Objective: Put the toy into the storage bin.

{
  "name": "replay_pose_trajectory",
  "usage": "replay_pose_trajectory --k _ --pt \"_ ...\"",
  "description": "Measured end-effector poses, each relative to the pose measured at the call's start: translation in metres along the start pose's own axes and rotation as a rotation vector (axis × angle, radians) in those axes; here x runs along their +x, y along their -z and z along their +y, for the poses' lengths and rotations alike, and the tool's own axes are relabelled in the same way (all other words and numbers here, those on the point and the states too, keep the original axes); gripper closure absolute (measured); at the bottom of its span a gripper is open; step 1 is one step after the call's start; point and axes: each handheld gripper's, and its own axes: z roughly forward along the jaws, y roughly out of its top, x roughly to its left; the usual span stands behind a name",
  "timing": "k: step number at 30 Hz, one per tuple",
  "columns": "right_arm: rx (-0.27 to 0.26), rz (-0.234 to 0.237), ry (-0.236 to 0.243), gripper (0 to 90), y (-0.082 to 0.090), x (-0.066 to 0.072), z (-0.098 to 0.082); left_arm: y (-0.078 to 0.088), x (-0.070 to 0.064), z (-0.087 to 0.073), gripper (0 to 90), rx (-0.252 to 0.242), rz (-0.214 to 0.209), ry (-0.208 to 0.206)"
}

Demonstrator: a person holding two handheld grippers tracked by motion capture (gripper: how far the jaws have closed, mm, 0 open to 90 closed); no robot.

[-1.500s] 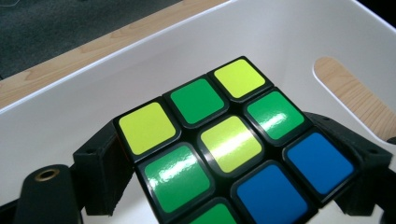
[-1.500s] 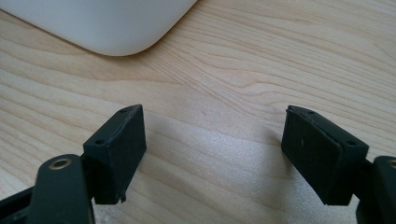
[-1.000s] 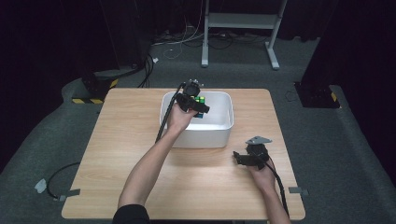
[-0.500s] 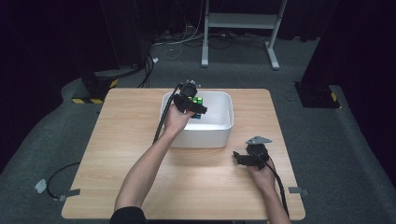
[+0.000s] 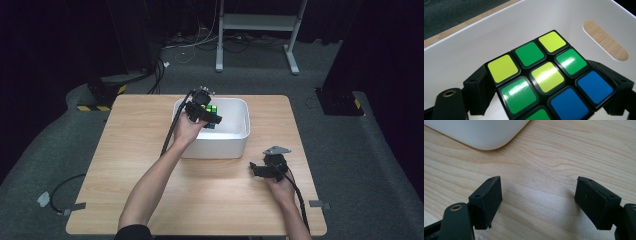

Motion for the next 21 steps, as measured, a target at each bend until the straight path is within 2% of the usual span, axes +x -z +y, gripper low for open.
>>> replay_pose_trajectory --k 7,15,21 --pt "0.000 0.000 0.000 21.7 0.000 0.000 0.000 0.003 0.000 -0.006 15.6 -0.004 -0.010 0.009" --pt "0.000 0.000 0.000 21.7 0.000 0.000 0.000 0.009 0.002 -0.010 15.6 -0.017 0.006 0.021" --pt "0.000 0.001 0.000 21.7 0.000 0.000 0.000 0.010 0.001 -0.012 15.6 -0.014 0.002 0.011"
